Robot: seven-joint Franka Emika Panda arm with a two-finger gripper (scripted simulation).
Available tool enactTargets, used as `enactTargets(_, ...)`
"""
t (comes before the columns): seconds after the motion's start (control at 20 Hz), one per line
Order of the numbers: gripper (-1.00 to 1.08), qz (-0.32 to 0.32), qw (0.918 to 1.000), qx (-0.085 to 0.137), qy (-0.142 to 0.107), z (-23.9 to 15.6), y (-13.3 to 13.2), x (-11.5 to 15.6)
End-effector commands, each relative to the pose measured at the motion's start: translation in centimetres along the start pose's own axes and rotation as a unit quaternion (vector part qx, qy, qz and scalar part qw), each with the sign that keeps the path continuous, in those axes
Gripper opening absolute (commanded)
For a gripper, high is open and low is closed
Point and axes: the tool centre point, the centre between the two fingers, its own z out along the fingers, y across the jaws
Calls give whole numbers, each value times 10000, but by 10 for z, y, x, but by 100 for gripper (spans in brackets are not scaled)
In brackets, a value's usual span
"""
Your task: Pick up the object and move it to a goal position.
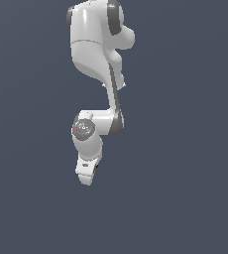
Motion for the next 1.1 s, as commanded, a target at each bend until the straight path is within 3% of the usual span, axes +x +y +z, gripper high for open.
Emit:
enactTargets(0.0, -100, 0, 10000, -2, 0, 0, 0, 0)
enactTargets(0.55, -100, 0, 10000, -2, 0, -12, -4, 12)
enactTargets(1.05, -100, -4, 10000, -2, -9, -79, -24, 75)
